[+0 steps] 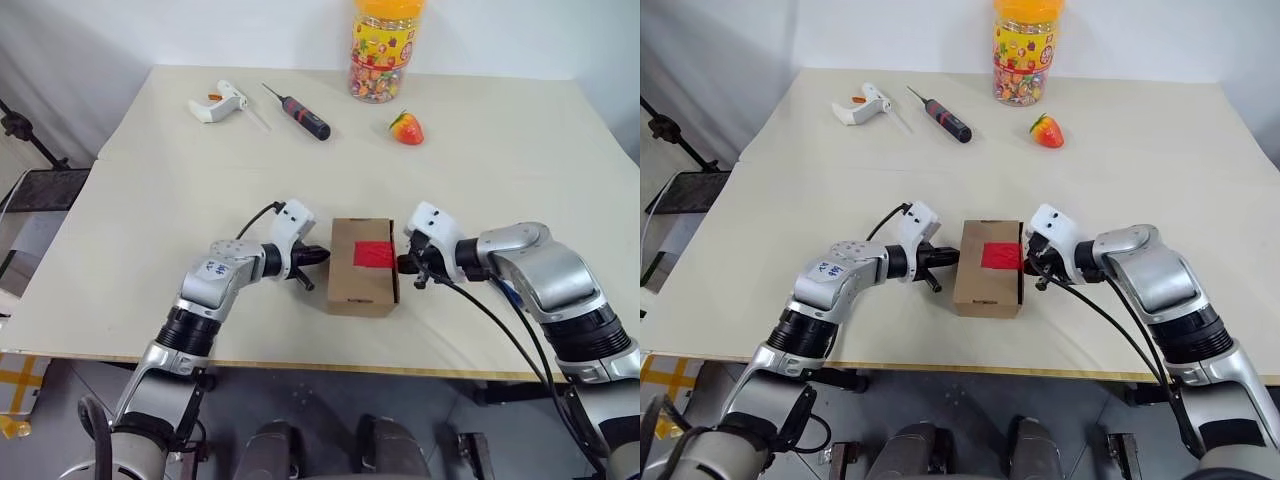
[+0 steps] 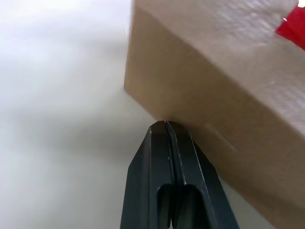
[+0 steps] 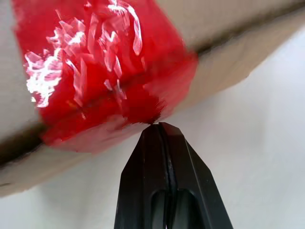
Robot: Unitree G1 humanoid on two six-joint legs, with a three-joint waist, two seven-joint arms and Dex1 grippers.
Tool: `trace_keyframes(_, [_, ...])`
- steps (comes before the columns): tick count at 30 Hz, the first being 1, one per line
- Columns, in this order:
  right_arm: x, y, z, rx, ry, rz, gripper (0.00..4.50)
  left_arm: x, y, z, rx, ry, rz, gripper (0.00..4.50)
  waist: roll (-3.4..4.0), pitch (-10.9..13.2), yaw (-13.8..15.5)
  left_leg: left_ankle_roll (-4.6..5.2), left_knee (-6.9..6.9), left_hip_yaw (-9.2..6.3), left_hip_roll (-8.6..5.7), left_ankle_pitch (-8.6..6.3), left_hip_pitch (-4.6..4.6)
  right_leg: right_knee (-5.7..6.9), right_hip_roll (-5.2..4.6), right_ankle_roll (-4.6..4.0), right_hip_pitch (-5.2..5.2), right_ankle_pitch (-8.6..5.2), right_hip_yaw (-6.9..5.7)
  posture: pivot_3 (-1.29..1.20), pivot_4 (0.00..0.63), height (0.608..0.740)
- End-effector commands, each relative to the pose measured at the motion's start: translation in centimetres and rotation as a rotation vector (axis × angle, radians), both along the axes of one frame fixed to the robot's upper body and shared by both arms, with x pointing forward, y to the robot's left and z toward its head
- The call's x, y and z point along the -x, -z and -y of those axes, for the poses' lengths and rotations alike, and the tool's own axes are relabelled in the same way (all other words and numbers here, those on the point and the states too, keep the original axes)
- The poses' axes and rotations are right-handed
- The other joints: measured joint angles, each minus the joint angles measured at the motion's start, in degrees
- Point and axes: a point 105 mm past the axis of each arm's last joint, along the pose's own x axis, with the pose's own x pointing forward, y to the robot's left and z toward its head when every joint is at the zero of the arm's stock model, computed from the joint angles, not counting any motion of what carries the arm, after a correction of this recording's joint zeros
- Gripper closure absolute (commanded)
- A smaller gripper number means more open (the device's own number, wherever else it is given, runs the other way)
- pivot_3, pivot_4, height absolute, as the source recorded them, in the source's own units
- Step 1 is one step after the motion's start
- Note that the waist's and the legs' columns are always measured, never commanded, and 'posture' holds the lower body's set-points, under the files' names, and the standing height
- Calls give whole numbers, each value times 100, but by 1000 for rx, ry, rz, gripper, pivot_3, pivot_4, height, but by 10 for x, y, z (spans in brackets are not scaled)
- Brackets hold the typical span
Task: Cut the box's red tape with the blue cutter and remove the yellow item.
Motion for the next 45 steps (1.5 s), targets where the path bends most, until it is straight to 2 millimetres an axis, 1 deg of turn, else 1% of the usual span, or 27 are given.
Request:
trace_keyframes(1, [-5, -12, 13, 66, 49, 89, 4484, -7, -17, -6, -4, 1, 76, 4500, 0, 0, 2, 0, 0, 0, 0, 0, 0, 0, 0, 0, 0, 0, 0, 0, 150, 740])
trace_keyframes(4, [-13, -22, 34, 135, 128, 171, 4484, -12, -26, -18, -3, -13, 112, 4500, 0, 0, -8, 0, 0, 0, 1, 0, -1, 0, 0, 0, -2, 0, 0, 0, 150, 740])
trace_keyframes(5, [-14, -25, 38, 150, 141, 190, 4484, -12, -29, -20, 0, -12, 121, 4500, 0, 0, -12, 0, -2, 1, 1, 0, -2, 0, -1, 0, -4, 0, 1, 0, 150, 740])
trace_keyframes(7, [-16, -38, 49, 160, 183, 231, 4484, -10, -48, -23, 38, 23, 152, 4500, 0, 0, -12, 0, -3, 1, 2, 0, -2, 0, 0, 0, -6, 0, 0, 0, 150, 740])
trace_keyframes(8, [-16, -47, 51, 144, 196, 247, 4484, -8, -57, -22, 53, 49, 164, 4500, 0, 0, -8, 0, -3, 1, 2, 0, -4, -1, 0, 0, -7, 0, 0, 0, 150, 740])
trace_keyframes(9, [-16, -56, 48, 98, 207, 254, 4484, -5, -64, -20, 66, 74, 171, 4500, 0, 0, -7, 0, -2, 1, 2, 0, -6, 0, 0, 0, -7, 0, 0, 0, 150, 740])
trace_keyframes(10, [-17, -67, 42, 17, 216, 253, 4484, -3, -70, -17, 81, 102, 174, 4500, -1, 0, -11, 0, -2, 1, 2, 0, -6, 0, 0, 0, -7, 0, 0, 0, 150, 740])
trace_keyframes(12, [-16, -81, 31, -94, 220, 241, 4484, 2, -79, -9, 98, 152, 182, 4500, 0, 0, -12, 0, -1, 1, 2, 0, -7, 1, 0, 0, -7, 0, 0, 0, 150, 740])
trace_keyframes(14, [-15, -86, 21, -145, 201, 232, 4484, 8, -85, 2, 94, 225, 191, 4500, 0, 0, -16, 0, -2, 0, 4, 0, -7, 2, 2, 0, -8, 0, -1, 0, 150, 740])
trace_keyframes(15, [-15, -85, 17, -149, 198, 226, 4484, 9, -86, 8, 78, 254, 201, 4500, 0, 0, -10, 0, -4, -3, 4, 0, -7, 2, 3, 0, -8, 0, -3, 0, 150, 740])
trace_keyframes(18, [-15, -70, 10, -120, 184, 167, 3935, 9, -80, 19, 51, 294, 199, 4500, 0, 0, 11, 0, -3, -4, -3, 0, -8, 2, 1, 0, -7, 0, -4, 0, 150, 740])
trace_keyframes(25, [-16, -58, 6, -103, 193, 129, 1594, 12, -64, 34, -25, 391, 207, 4500, -1, 0, -20, 0, -6, 2, -11, 0, -13, 1, 5, 0, -15, 0, -4, 0, 150, 740])
trace_keyframes(28, [-14, -51, 8, -93, 198, 109, 729, 12, -52, 35, -67, 409, 200, 4500, -1, 0, -9, 0, -6, 2, -11, 0, -13, 1, 4, 0, -15, 0, -3, 0, 150, 740])
trace_keyframes(30, [-13, -47, 9, -89, 203, 98, 52, 13, -47, 35, -75, 415, 187, 4500, 0, 0, -8, 0, -5, 1, -11, 0, -14, 1, 4, 0, -15, 0, -3, 0, 150, 740])
trace_keyframes(34, [-13, -38, 10, -80, 206, 75, 17, 12, -40, 35, -87, 423, 180, 4500, -1, -1, -12, 0, -5, 2, -8, 0, -11, 3, 4, 0, -14, 0, -2, 0, 150, 740])
trace_keyframes(36, [-12, -30, 14, -50, 212, 64, 17, 12, -39, 35, -88, 424, 180, 4500, -2, -1, -11, 0, -4, 2, -8, 0, -11, 2, 4, 0, -13, 0, -2, 0, 150, 740])
trace_keyframes(42, [-13, -15, 36, 11, 258, 47, 17, 14, -37, 28, -94, 418, 171, 4500, -6, -4, 10, 0, -2, -4, -7, 0, -5, 3, 2, 0, -3, 0, -3, 0, 150, 740])
trace_keyframes(45, [-13, -11, 43, 21, 274, 39, 17, 16, -34, 26, -97, 417, 163, 4500, -10, -9, 18, 0, -2, -10, -4, 0, 2, 2, 0, 0, 7, 0, -4, 0, 150, 740])
